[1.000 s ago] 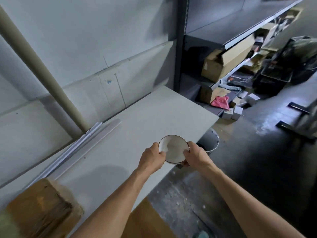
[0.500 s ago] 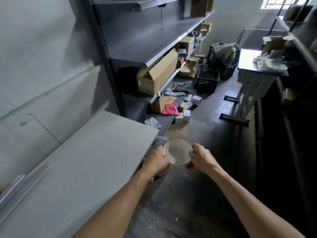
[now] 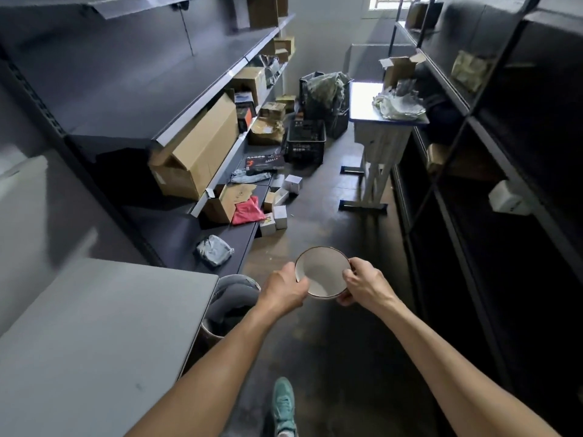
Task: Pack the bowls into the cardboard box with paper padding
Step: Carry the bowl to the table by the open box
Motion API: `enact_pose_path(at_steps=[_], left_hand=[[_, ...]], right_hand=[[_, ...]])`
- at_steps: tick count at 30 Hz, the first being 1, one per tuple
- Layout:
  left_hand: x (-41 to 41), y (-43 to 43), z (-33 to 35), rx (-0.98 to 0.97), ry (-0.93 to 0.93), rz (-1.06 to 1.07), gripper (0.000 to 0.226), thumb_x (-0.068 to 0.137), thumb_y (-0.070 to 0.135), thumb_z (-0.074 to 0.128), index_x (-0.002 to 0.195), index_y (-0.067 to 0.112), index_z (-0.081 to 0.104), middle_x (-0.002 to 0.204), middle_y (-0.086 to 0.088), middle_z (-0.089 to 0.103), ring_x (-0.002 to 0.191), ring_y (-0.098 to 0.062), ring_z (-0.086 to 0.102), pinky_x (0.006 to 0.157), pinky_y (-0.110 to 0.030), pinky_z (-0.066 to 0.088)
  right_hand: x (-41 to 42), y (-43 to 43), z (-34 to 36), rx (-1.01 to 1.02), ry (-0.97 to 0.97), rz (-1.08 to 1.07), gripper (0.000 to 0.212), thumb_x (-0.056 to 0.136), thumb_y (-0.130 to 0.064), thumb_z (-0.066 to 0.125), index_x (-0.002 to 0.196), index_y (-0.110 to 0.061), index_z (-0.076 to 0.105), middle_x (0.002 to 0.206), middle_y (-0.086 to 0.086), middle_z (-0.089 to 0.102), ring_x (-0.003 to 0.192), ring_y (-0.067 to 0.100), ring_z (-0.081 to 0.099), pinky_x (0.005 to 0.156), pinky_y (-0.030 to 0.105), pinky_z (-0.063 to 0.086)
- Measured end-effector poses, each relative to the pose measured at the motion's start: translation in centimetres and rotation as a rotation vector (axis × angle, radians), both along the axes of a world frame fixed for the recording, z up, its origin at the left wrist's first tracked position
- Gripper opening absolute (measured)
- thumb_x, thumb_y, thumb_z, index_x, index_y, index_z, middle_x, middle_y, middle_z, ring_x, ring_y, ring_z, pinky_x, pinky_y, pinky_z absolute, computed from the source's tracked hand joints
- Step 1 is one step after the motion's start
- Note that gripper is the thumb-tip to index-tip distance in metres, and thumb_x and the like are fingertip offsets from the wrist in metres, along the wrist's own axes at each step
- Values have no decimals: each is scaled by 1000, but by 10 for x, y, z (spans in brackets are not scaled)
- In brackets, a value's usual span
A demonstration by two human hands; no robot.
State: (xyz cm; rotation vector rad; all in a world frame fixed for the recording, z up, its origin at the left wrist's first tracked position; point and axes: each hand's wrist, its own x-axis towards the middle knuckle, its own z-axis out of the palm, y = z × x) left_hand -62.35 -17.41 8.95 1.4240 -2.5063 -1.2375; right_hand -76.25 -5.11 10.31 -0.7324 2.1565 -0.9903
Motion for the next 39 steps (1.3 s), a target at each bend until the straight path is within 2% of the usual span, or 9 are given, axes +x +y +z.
enact_pose_path(at_steps=[6, 10, 15, 22, 29, 33, 36, 39], left_hand=[[-57, -71, -2, 33, 65, -38, 24, 78, 40, 44, 84, 18, 50, 72, -6, 74, 60, -19, 72, 72, -43, 61], [-97, -122, -1, 41, 68, -73, 25, 78, 42, 44, 80, 18, 48, 72, -6, 74, 62, -22, 72, 71, -44, 61], [-137, -167, 7, 7, 82, -100, 21, 84, 40, 45, 78, 20, 49, 67, -2, 73, 54, -15, 70, 71, -38, 61], [-193, -217, 3, 21, 95, -125, 21, 83, 37, 46, 89, 19, 55, 72, -2, 74, 57, -15, 71, 72, -39, 61], [-288, -245, 1, 29, 75, -145, 20, 86, 35, 45, 94, 20, 55, 76, -1, 74, 58, -15, 72, 66, -32, 59], [-352, -256, 10, 33, 66, -135, 13, 87, 32, 45, 89, 21, 52, 76, 1, 73, 57, -14, 71, 63, -29, 57], [-392, -266, 13, 57, 76, -121, 13, 86, 32, 45, 87, 21, 52, 76, 1, 73, 59, -15, 71, 69, -34, 60], [-427, -277, 11, 71, 79, -115, 22, 79, 36, 43, 90, 20, 53, 76, 0, 74, 59, -17, 72, 73, -41, 61]], right_hand=[[-49, -68, -7, 14, 3, -62, 23, 90, -15, 37, 92, -18, 60, 71, 10, 73, 58, 22, 73, 69, 45, 62], [-82, -110, -3, 20, -7, -115, 23, 91, -17, 38, 93, -15, 60, 76, 10, 73, 59, 22, 73, 70, 46, 62], [-118, -151, 2, 7, -17, -159, 22, 92, -15, 39, 90, -10, 60, 78, 13, 72, 60, 24, 73, 68, 47, 62], [-177, -197, -4, -26, -48, -168, 22, 92, -19, 41, 90, -11, 62, 73, 12, 73, 61, 25, 73, 70, 47, 62], [-272, -227, -11, -41, -70, -169, 23, 94, -19, 41, 91, -11, 62, 78, 12, 72, 62, 24, 73, 69, 46, 62], [-338, -241, -5, -37, -68, -152, 23, 94, -18, 40, 93, -11, 62, 76, 10, 72, 61, 23, 73, 69, 47, 62], [-382, -251, -1, -29, -61, -120, 25, 94, -19, 40, 96, -10, 62, 78, 9, 72, 62, 23, 73, 70, 47, 62], [-420, -260, 2, -27, -53, -106, 24, 93, -20, 40, 95, -10, 62, 73, 7, 73, 61, 24, 73, 72, 48, 62]])
